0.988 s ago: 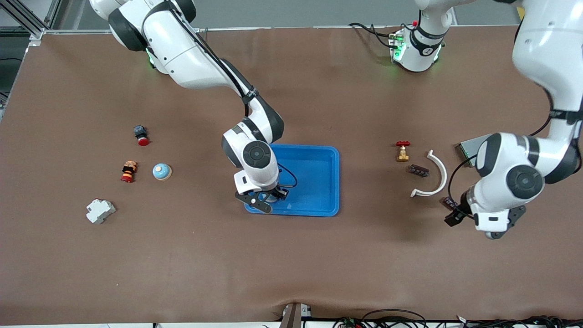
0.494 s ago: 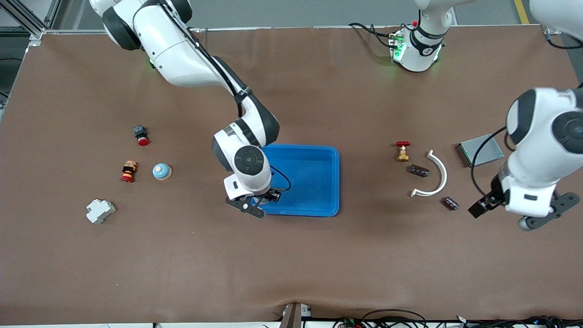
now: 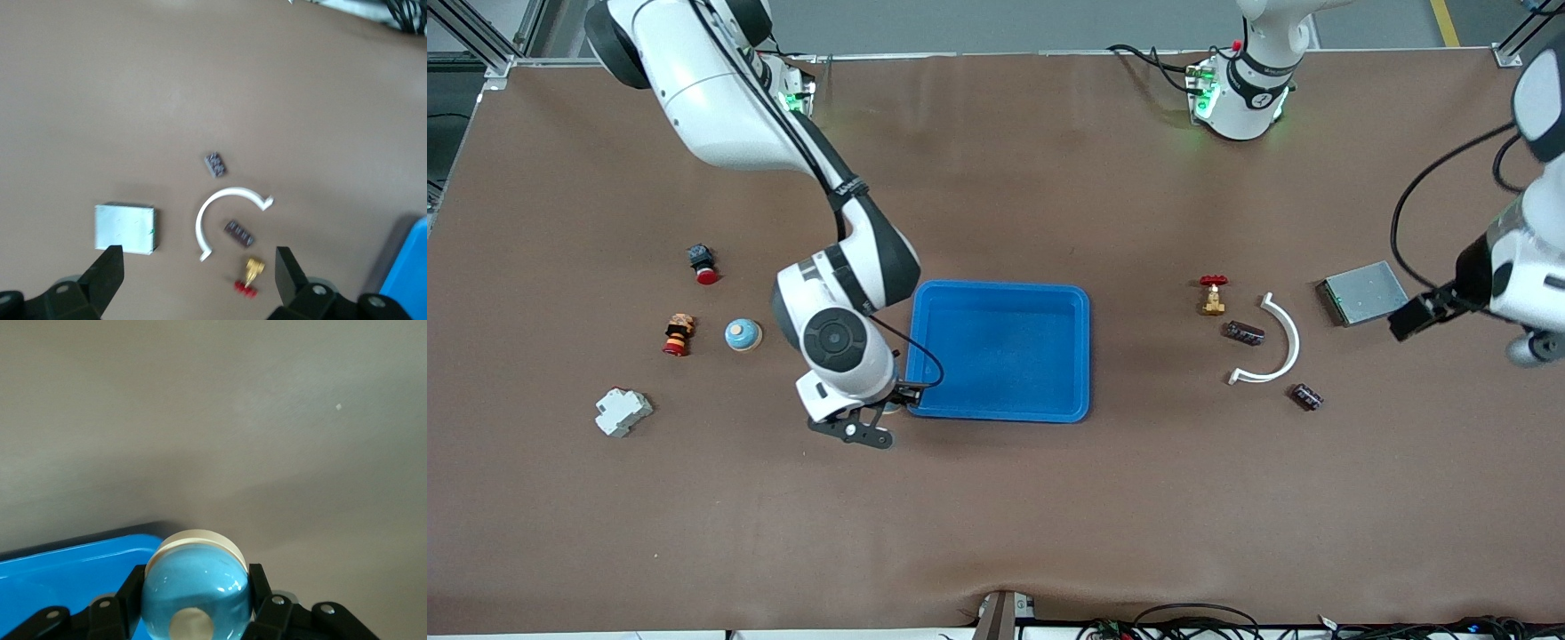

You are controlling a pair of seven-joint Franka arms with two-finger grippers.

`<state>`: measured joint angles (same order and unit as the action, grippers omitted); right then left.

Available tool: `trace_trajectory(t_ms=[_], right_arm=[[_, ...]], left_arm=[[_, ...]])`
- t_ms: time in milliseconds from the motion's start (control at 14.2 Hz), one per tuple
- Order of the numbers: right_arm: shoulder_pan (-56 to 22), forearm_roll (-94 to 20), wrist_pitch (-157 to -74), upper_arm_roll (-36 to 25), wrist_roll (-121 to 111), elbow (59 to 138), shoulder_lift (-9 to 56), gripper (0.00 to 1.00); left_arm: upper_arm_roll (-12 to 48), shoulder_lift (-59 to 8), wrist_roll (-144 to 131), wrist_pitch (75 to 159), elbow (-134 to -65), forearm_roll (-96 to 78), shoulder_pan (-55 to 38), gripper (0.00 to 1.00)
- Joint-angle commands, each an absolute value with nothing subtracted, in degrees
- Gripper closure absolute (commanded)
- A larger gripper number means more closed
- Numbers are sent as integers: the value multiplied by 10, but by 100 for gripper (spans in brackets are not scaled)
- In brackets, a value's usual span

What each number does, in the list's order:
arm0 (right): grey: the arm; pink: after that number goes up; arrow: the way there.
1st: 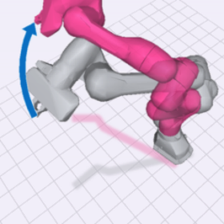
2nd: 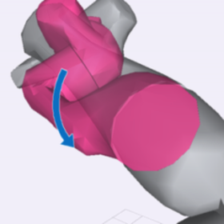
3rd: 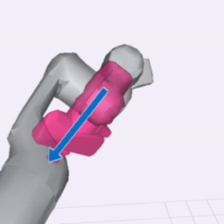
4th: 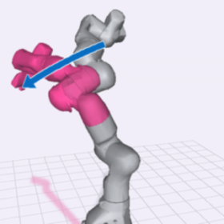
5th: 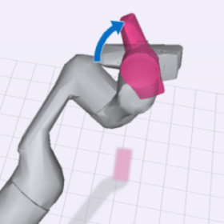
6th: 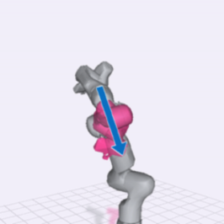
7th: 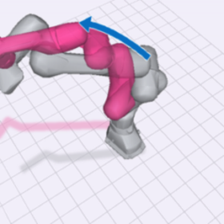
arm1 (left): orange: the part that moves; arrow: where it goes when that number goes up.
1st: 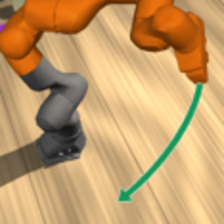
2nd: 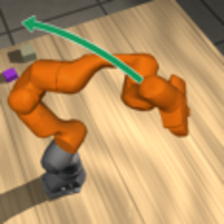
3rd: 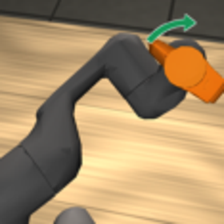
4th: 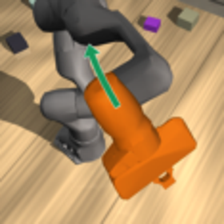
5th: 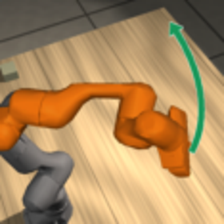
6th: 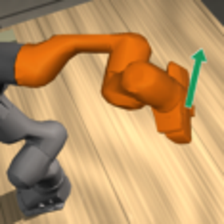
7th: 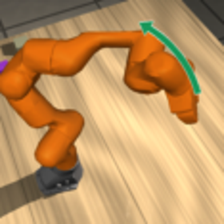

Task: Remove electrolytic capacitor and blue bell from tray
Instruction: 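Carry the bell with the right gripper while the left gripper returns to rest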

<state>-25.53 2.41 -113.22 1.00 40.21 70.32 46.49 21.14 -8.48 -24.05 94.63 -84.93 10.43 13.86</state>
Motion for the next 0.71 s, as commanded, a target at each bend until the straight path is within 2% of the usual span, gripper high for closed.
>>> trace_trajectory(t_ms=[0,282,423,635], right_arm=[[-235,19,-1136,15,354,731,452,100],[-215,20,-1196,14,301,800,426,100],[-195,22,-1236,13,256,851,404,100],[-159,22,-1272,13,181,909,374,100]], left_arm=[[142,-40,-185,888,-859,56,88,0],[57,19,-113,854,-885,32,15,0],[35,51,-97,847,-915,23,0,0],[33,82,-95,853,-951,22,-3,0]])
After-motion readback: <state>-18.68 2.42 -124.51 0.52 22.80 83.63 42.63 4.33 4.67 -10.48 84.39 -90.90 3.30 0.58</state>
